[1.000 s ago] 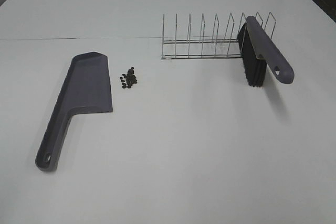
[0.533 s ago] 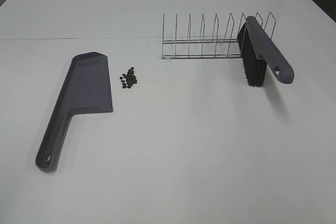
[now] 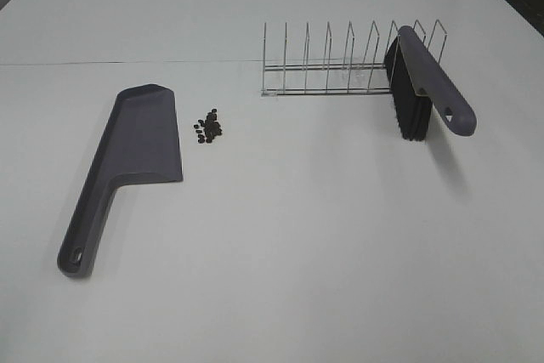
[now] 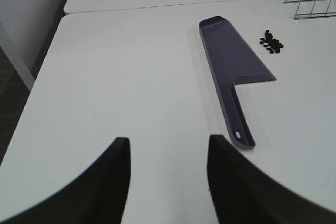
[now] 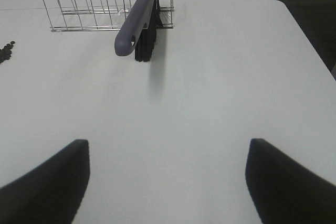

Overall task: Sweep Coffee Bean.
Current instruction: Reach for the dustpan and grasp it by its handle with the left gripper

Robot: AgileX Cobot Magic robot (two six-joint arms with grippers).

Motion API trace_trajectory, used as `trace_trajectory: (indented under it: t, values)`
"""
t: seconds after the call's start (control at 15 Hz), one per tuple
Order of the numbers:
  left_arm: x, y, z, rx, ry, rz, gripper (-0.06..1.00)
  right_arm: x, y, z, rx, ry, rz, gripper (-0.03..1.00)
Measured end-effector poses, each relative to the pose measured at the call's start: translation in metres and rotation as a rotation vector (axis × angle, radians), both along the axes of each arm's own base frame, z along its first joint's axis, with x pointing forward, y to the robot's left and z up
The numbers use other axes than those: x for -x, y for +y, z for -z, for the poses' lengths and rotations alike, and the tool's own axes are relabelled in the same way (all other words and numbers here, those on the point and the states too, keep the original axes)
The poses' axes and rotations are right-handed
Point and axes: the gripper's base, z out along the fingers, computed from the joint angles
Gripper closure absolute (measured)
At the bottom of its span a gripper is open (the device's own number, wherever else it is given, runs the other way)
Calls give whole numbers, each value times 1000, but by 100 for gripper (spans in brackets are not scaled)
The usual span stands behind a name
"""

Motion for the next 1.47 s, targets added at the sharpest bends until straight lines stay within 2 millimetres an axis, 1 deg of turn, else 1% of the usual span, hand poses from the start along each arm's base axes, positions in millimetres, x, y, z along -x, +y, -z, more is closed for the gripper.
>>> trace_trajectory:
  t: [0.13, 0.2, 0.27, 0.4, 0.53, 0.67, 0.73, 0.87, 0.93, 1.07, 1.2, 1.27, 1.47]
  values:
    - [0, 0, 0, 0, -5, 0, 51, 0, 0, 0, 0, 0, 0, 20]
    - [0, 0, -4, 2, -29, -1, 51, 0, 0, 0, 0, 0, 0, 20]
    - [-4, 0, -10, 16, -59, -4, 51, 0, 0, 0, 0, 0, 0, 20]
    - [-25, -3, -22, 72, -97, 4, 51, 0, 0, 0, 0, 0, 0, 20]
    - [-58, -9, -27, 176, -45, 22, 51, 0, 0, 0, 0, 0, 0, 20]
    - [-91, -14, -32, 260, 64, 24, 51, 0, 0, 0, 0, 0, 0, 20]
    - [-101, -15, -32, 269, 97, 22, 51, 0, 0, 0, 0, 0, 0, 20]
    - [-141, -17, -31, 274, 232, 14, 51, 0, 0, 0, 0, -1, 0, 20]
    - [-179, -17, -30, 273, 336, 3, 51, 0, 0, 0, 0, -1, 0, 20]
    - [-219, -19, -18, 271, 484, -3, 51, 0, 0, 0, 0, -1, 0, 20]
    - [-250, -20, -5, 270, 611, -2, 51, 0, 0, 0, 0, -1, 0, 20]
    - [-258, -21, -1, 270, 647, -2, 51, 0, 0, 0, 0, -1, 0, 20]
    - [-291, -23, 30, 267, 812, -24, 51, 0, 0, 0, 0, -1, 0, 20]
